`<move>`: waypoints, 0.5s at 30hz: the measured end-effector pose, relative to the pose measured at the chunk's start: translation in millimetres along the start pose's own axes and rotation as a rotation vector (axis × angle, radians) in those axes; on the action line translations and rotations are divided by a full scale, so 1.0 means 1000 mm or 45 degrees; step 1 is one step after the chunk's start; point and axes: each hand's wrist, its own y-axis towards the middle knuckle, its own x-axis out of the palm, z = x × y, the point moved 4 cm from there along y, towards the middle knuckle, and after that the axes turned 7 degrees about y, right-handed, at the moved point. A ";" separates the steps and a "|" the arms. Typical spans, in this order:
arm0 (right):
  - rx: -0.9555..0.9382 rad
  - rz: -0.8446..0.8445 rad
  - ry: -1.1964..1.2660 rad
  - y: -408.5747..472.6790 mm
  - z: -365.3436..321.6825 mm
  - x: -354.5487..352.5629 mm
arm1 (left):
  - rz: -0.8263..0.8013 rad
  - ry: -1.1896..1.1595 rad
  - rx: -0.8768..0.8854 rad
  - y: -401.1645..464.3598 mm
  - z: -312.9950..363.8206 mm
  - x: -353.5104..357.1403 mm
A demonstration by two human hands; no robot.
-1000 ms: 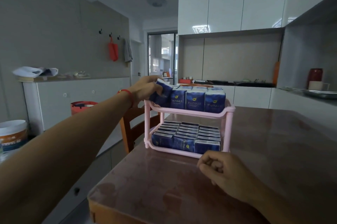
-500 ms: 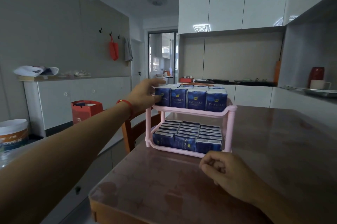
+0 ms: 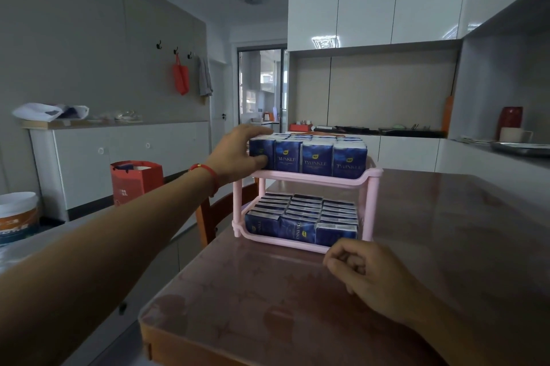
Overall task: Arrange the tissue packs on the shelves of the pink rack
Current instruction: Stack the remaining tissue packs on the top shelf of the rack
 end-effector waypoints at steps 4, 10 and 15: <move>-0.002 -0.012 -0.001 0.001 0.001 0.002 | 0.059 0.197 0.235 -0.004 0.027 0.006; 0.028 0.006 -0.010 0.001 0.002 -0.001 | 0.190 0.332 0.544 -0.015 0.076 0.020; 0.060 0.003 -0.031 0.001 0.003 -0.001 | 0.126 0.423 0.644 -0.016 0.101 0.042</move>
